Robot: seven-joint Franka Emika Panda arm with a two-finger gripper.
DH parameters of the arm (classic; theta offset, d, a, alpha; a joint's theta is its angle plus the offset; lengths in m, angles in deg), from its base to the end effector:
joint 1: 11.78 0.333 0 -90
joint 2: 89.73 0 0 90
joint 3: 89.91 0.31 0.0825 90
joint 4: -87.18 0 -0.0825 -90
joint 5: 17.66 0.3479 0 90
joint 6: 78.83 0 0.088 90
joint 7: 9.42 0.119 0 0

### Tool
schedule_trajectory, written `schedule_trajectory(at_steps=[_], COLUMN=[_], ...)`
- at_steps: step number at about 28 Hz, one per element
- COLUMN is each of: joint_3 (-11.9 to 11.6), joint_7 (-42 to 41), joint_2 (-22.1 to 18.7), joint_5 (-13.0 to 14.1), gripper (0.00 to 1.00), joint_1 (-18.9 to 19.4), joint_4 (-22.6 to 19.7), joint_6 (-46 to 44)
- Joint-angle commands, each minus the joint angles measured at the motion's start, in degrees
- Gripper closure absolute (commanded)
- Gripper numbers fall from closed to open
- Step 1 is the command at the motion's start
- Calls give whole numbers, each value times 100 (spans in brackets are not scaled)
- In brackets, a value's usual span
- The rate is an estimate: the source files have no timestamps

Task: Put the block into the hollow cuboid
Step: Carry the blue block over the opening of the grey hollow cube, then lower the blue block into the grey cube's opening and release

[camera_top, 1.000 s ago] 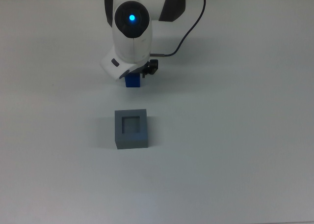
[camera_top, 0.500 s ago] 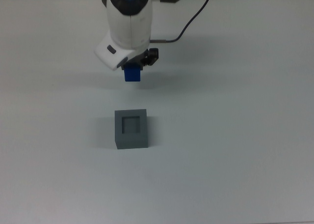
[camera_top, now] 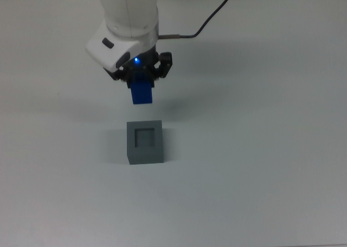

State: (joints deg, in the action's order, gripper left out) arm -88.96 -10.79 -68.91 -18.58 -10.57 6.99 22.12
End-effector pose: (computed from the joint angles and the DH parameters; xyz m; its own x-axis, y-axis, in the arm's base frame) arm 0.6321 0.0206 0.4889 0.9980 0.0635 -0.0012 0.0635 -0.9979 0.0098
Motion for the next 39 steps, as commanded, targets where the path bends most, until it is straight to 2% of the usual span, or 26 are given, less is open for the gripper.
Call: schedule_trajectory(at_steps=[1, 8, 16, 26, 39], joint_3=[-86, -77, -68, -59, -59], joint_7=[22, 137, 207, 207, 207], joint_2=[721, 827, 1046, 1126, 1099], joint_5=[110, 102, 49, -127, -118], gripper=[100, 100, 100, 100, 100], joint_1=[37, 37, 37, 55, 99], joint_4=[926, 909, 891, 627, 504], joint_6=[-49, 671, 1032, 1085, 953])
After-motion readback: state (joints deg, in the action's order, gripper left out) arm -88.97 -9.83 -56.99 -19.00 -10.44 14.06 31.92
